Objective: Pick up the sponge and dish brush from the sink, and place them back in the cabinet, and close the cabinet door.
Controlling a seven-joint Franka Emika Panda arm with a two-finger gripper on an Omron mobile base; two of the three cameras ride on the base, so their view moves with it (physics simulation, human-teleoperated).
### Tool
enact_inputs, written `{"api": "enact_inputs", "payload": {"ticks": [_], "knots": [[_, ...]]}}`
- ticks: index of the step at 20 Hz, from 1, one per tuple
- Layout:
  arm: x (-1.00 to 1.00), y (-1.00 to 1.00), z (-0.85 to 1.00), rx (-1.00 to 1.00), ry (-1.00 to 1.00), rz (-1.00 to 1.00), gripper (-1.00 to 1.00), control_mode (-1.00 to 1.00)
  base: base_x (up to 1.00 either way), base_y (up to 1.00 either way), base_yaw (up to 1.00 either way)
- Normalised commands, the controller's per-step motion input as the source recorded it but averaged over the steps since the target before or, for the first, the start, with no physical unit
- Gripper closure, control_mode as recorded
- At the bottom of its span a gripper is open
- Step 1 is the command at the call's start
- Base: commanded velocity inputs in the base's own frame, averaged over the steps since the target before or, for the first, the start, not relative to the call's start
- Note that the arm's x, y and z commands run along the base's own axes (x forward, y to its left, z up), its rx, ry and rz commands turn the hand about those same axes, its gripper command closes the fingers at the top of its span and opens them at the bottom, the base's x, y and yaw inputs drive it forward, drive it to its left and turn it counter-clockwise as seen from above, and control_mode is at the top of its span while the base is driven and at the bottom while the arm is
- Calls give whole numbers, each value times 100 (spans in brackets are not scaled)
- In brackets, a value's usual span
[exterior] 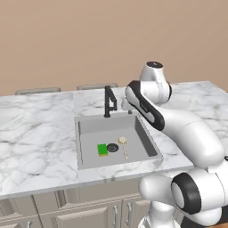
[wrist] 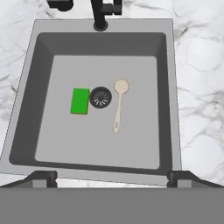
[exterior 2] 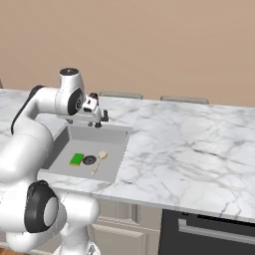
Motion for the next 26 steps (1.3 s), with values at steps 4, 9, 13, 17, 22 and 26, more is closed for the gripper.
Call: {"api": "enact_inputs", "payload": {"ticks": [4,9,13,17,22,26], "knots": [[5,0,-21,1,0,0,-100,-100,0,0,0],[1,0,-30,2,0,0,-100,-100,0,0,0],[0,0,-27,3,0,0,-100,-100,0,0,0],[0,-1,-25,2,0,0,-100,-100,0,0,0],[0,0,-27,0,-1,0,-100,-100,0,0,0],[0,0,-34,0,-4,0,-100,-100,0,0,0]]}}
